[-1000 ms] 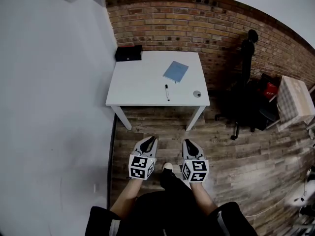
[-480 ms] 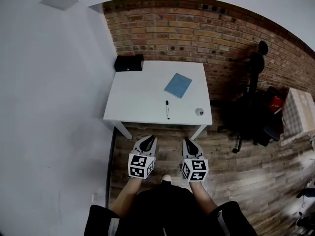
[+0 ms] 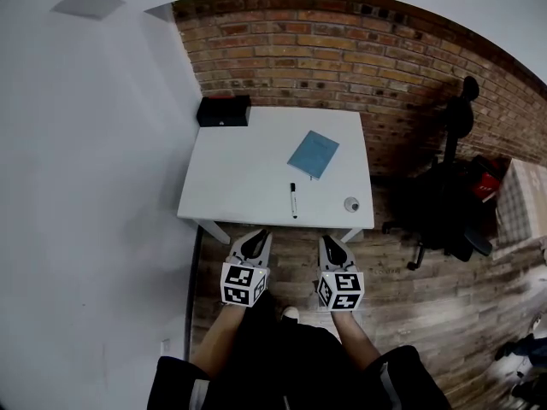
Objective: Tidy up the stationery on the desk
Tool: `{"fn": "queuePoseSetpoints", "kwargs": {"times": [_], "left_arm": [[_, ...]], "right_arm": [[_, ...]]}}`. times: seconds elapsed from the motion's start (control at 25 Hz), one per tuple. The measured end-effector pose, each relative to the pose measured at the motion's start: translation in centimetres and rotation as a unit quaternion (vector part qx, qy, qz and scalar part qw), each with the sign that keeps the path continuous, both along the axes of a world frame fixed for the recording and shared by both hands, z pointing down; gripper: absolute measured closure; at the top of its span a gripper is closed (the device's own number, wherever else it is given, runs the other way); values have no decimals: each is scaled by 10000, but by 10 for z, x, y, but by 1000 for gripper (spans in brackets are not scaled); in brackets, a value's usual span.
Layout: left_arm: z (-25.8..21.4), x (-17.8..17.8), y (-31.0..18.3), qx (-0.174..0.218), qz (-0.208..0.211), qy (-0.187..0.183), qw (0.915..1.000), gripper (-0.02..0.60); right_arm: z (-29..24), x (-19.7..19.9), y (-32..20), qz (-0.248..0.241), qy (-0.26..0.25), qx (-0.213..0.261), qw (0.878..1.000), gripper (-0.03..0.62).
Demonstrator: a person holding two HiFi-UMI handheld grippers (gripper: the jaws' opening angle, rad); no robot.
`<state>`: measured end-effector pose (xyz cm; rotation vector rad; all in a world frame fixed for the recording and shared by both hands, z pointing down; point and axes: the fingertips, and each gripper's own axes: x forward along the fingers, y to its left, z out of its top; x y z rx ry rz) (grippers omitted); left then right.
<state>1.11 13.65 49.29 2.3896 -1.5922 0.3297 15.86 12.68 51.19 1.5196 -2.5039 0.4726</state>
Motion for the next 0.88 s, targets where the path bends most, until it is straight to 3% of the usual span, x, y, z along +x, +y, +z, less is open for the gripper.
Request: {"fn": "queuePoseSetpoints", "kwargs": {"times": [0.44, 0.88], "left_arm": [[22, -20, -98, -130, 326, 94, 9993, 537], [38, -32, -227, -349, 1060, 55, 9937, 535]], "right_arm": [[17, -26, -87, 202, 150, -129, 9996, 569], [24, -50, -196, 751, 283, -347, 9962, 568]]}}
